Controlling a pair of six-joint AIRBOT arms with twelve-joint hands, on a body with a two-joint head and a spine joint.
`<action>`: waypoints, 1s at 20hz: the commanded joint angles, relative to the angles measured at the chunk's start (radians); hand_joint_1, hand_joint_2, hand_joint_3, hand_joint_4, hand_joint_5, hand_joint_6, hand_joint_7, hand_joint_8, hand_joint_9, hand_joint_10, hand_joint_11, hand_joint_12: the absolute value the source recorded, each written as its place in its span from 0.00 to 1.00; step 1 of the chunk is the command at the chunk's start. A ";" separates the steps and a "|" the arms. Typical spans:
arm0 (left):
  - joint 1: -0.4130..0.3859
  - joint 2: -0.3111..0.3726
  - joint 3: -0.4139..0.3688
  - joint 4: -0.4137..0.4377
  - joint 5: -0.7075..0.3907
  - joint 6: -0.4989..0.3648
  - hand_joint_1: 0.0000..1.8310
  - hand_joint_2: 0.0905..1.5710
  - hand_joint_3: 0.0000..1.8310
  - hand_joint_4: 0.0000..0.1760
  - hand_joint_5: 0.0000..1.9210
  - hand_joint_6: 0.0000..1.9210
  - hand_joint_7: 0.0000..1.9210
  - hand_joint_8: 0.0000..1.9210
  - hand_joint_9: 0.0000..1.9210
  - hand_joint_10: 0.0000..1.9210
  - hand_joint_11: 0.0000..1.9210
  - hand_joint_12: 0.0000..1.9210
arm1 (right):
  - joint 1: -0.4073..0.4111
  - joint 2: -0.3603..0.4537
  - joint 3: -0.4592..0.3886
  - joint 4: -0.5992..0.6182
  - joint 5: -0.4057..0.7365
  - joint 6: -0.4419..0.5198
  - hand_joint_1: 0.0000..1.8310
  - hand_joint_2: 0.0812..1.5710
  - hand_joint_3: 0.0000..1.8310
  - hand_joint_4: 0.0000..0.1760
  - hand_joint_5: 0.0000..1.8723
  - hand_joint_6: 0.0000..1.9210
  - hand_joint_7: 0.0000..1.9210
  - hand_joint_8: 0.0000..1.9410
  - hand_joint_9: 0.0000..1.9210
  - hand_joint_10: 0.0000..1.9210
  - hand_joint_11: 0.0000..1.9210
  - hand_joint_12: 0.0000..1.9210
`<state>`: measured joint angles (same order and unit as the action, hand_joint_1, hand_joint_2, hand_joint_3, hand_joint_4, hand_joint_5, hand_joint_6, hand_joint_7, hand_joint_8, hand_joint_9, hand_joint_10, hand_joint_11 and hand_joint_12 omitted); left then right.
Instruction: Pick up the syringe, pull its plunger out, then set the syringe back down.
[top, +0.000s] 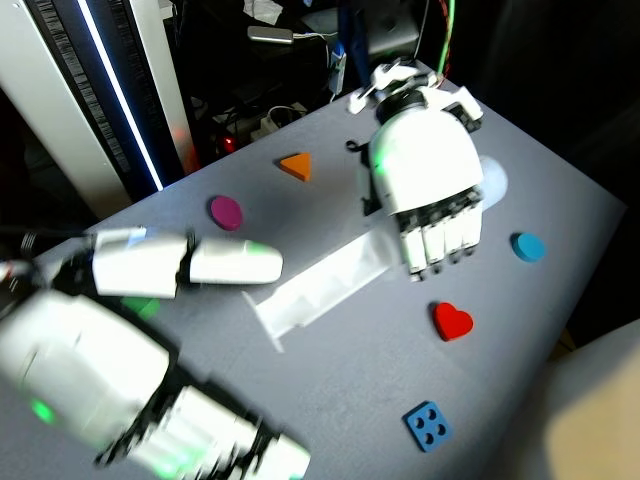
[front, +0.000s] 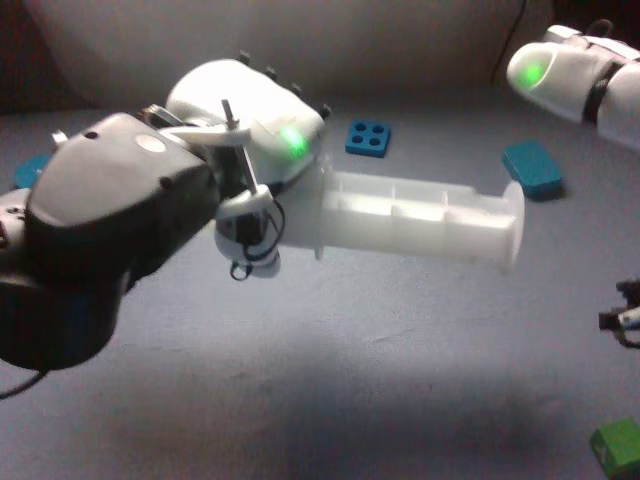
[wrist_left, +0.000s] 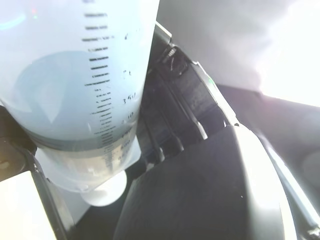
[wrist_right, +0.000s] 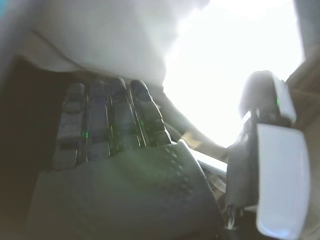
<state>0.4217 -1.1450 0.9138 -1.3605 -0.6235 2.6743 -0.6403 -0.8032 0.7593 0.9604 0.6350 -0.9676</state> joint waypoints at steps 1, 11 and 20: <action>-0.002 -0.007 0.008 0.074 -0.050 -0.003 0.76 0.66 0.00 0.00 0.52 0.37 0.56 0.45 0.55 0.56 0.47 0.49 | 0.000 0.007 -0.013 -0.054 0.113 -0.011 0.04 0.58 0.00 0.00 0.00 0.00 0.00 0.00 0.00 0.00 0.00 0.00; 0.087 -0.111 0.074 0.074 -0.088 -0.080 0.76 0.66 0.00 0.00 0.51 0.40 0.55 0.45 0.55 0.55 0.50 0.50 | -0.061 0.036 -0.174 -0.133 0.255 -0.190 0.06 0.59 0.00 0.00 0.00 0.00 0.00 0.00 0.00 0.00 0.01 0.00; 0.140 -0.144 0.143 0.074 -0.091 -0.129 0.76 0.66 0.00 0.00 0.50 0.43 0.56 0.44 0.54 0.56 0.49 0.51 | -0.129 -0.002 -0.172 -0.133 0.282 -0.342 0.06 0.60 0.00 0.00 0.00 0.00 0.00 0.00 0.00 0.00 0.00 0.00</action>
<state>0.5674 -1.2884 1.0542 -1.3560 -0.6659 2.5381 -0.7769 -0.8043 0.5865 0.8764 0.8230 -1.3125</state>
